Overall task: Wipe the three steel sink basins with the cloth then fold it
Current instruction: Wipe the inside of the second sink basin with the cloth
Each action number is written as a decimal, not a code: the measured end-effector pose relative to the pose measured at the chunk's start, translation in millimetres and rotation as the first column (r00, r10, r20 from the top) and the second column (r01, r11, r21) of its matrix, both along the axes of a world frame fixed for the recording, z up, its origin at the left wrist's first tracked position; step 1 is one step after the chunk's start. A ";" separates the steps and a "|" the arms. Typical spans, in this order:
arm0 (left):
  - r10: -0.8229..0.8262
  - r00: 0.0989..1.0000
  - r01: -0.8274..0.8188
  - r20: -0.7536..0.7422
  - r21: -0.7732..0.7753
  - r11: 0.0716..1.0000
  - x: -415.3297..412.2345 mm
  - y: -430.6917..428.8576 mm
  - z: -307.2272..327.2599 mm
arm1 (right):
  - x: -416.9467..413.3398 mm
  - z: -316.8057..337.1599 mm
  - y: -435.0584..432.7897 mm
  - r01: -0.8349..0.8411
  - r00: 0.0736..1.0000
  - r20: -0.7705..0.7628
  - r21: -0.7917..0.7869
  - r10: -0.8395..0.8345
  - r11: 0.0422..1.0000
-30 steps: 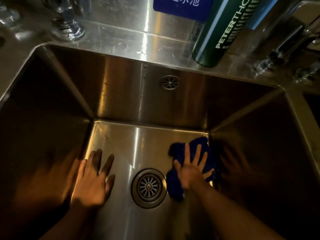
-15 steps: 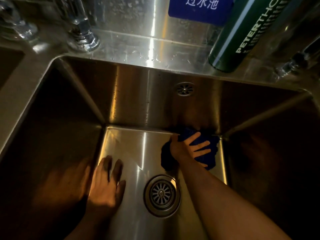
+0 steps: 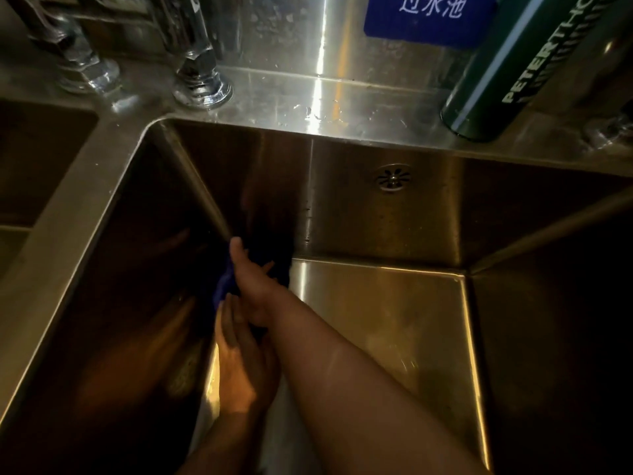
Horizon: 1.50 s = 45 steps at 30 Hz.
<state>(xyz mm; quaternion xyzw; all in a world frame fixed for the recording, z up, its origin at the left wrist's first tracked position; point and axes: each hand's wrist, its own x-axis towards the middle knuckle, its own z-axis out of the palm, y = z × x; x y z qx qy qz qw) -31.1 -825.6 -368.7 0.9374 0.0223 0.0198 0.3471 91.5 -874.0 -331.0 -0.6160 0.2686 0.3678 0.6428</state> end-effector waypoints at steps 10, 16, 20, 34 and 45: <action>-0.264 0.964 0.246 -0.029 0.468 0.849 91.3 -16.7 14.3 | -100.7 -0.5 -144.6 0.192 0.802 0.509 -0.715 0.312 0.673; -0.302 0.926 0.377 -0.226 0.569 0.731 86.2 2.8 -17.0 | -202.5 -34.2 -230.0 -0.229 0.856 -0.122 -0.961 0.503 0.157; -0.277 0.894 0.443 -0.353 0.593 0.673 80.5 2.7 -19.1 | -218.6 -43.1 -231.6 -0.341 0.834 -0.211 -0.924 0.510 0.175; -0.412 0.847 0.529 -0.335 0.606 0.595 -84.2 32.5 -4.8 | -235.4 -38.2 -240.9 -0.356 0.805 -0.176 -0.907 0.566 0.224; -0.433 0.897 0.362 -0.086 0.705 0.610 -148.7 0.6 -16.7 | -239.7 -26.9 -224.0 -0.291 0.791 -0.077 -0.920 0.607 0.263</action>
